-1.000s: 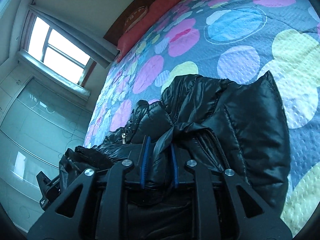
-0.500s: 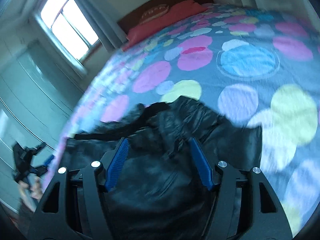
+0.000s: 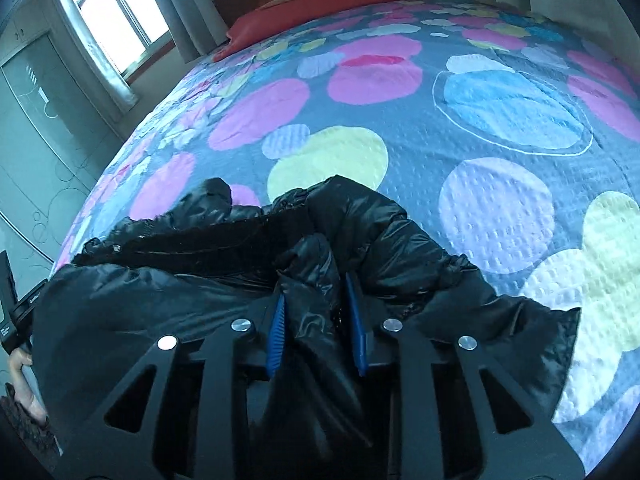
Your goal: Fold large clothes
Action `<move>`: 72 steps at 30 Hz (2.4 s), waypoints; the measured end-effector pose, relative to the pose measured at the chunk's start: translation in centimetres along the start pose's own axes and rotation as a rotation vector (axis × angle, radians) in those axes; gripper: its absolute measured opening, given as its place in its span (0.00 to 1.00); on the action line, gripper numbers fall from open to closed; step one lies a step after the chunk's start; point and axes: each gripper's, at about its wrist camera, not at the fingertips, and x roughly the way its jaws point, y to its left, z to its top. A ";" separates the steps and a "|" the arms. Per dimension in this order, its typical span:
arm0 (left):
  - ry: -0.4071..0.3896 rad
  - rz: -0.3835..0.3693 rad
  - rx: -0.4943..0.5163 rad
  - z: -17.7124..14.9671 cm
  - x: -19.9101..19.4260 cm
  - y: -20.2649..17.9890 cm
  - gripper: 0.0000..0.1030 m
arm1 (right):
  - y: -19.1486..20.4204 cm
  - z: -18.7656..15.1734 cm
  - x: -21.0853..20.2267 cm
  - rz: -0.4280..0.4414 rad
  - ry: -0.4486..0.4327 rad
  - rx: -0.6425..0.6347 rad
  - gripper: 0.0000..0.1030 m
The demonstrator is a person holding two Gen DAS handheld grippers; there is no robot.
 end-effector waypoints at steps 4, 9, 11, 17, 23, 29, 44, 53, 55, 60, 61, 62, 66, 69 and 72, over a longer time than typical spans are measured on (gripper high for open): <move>0.008 0.001 -0.003 0.3 -1.4 0.2 0.65 | 0.3 0.2 -0.4 -0.012 0.008 -0.006 0.28; -0.082 -0.105 -0.088 0.1 -7.3 0.1 0.65 | 2.5 0.2 -5.4 -0.067 -0.120 -0.005 0.35; -0.106 -0.176 -0.082 -0.7 -9.0 -1.3 0.65 | 3.9 -0.1 -6.6 -0.022 -0.151 -0.013 0.35; -0.012 -0.224 -0.042 -3.2 -6.2 -5.6 0.65 | 9.9 -1.4 -4.2 0.038 -0.097 -0.141 0.35; -0.034 -0.071 0.108 -4.5 -2.2 -8.3 0.67 | 9.8 -2.8 0.6 -0.015 -0.045 -0.148 0.37; -0.028 -0.045 0.089 -4.4 -4.1 -7.9 0.65 | 10.8 -2.8 0.0 -0.070 -0.049 -0.167 0.37; -0.029 -0.014 0.203 -8.5 -3.5 -10.6 0.66 | 13.5 -6.6 0.3 -0.088 -0.094 -0.248 0.39; -0.120 0.009 0.068 -7.3 -8.8 -4.9 0.64 | 9.7 -5.9 -7.3 -0.123 -0.216 -0.175 0.48; -0.070 0.002 0.043 -7.4 -7.2 -3.7 0.64 | 7.9 -6.1 -6.8 -0.199 -0.202 -0.164 0.48; -0.059 0.049 0.119 -8.6 -4.8 -4.9 0.65 | 5.5 -7.6 -3.3 -0.198 -0.159 -0.159 0.48; -0.058 0.056 0.124 -8.4 -4.4 -5.1 0.65 | 5.5 -7.5 -3.1 -0.201 -0.157 -0.157 0.48; -0.055 0.054 0.117 -8.2 -4.3 -5.1 0.65 | 5.4 -7.3 -3.0 -0.199 -0.152 -0.149 0.48; -0.061 0.051 0.116 -8.1 -5.7 -4.7 0.65 | 5.3 -7.3 -4.2 -0.175 -0.161 -0.128 0.48; -0.100 0.015 0.005 -8.4 -8.8 -2.6 0.65 | 4.9 -8.0 -7.5 -0.136 -0.203 -0.074 0.57; -0.155 -0.014 -0.119 -9.3 -12.0 0.1 0.66 | 4.3 -9.0 -10.1 -0.128 -0.246 -0.036 0.68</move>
